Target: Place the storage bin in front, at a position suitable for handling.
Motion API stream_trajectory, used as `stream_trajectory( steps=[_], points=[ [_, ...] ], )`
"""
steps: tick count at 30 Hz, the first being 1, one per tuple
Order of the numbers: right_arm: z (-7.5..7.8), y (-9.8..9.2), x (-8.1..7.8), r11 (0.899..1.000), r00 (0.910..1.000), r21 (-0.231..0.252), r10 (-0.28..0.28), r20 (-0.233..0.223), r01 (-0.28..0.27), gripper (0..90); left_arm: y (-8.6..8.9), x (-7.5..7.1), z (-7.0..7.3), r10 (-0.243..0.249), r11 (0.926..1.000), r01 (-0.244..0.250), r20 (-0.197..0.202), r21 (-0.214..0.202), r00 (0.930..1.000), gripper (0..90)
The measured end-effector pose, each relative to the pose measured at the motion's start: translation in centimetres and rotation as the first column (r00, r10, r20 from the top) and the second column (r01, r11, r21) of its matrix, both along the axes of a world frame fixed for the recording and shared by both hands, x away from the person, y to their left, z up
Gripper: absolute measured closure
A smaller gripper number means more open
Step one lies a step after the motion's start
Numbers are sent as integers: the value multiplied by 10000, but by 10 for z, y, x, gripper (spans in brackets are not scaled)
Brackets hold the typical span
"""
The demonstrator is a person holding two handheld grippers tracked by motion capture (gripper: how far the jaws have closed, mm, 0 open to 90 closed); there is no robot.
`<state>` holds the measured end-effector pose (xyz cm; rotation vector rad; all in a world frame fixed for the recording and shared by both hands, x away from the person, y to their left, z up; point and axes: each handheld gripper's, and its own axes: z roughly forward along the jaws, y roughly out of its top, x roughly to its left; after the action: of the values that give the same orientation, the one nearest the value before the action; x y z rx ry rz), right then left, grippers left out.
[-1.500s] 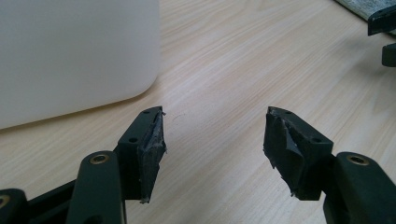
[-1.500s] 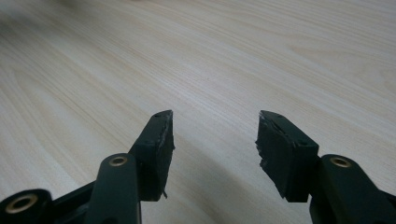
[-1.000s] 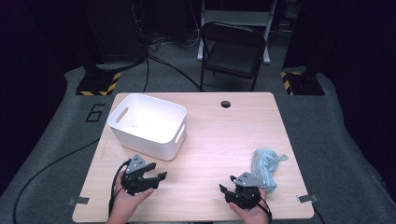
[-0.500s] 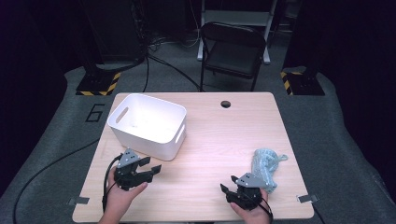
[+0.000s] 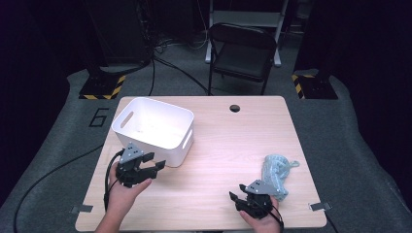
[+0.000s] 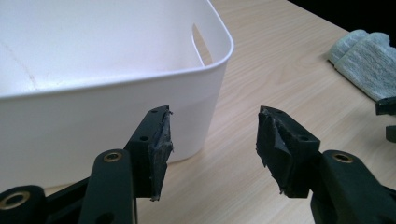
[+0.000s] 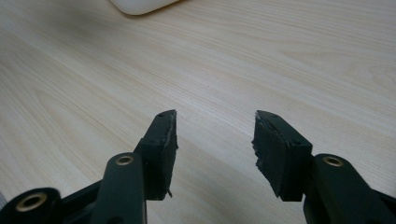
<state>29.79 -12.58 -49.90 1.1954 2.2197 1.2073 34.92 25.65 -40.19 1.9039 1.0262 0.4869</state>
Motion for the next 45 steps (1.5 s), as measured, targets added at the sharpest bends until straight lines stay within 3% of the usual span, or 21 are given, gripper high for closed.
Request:
stream_trajectory(
  steps=[2, 9, 18, 25, 28, 33, 45],
  points=[
    [0, -1, 1, 9998, 9999, -185, -125, 8, 125, 489, -1, 3, 5, -3, 10000, 3, 63, 47, 10000, 447],
    [0, -5, 1, 9990, 9989, 74, -432, -159, 433, 489, -2, 18, 16, -114, 9999, 114, 66, 98, 9999, 447],
    [-2, -4, 3, 9994, 9991, -17, -344, -238, 344, 489, -16, 31, 15, -113, 9999, 114, 53, -27, 9999, 447],
    [-3, -4, 4, 9988, 9985, 116, -469, -278, 473, 482, -30, 41, 12, -260, 9996, 257, -243, -107, 9994, 450],
    [-3, -6, 5, 9988, 9984, 160, -465, -310, 470, 482, -34, 44, 11, -288, 9996, 285, -341, -69, 9990, 478],
    [-4, -7, 5, 9983, 9981, 328, -469, -406, 482, 487, -44, 53, 5, -182, 9988, 200, -419, 446, 9990, 520],
    [-4, -5, 4, 9988, 9994, 402, -261, -214, 270, 515, -54, 61, -2, -272, 9971, 311, -558, 691, 9981, 663]
  ],
)
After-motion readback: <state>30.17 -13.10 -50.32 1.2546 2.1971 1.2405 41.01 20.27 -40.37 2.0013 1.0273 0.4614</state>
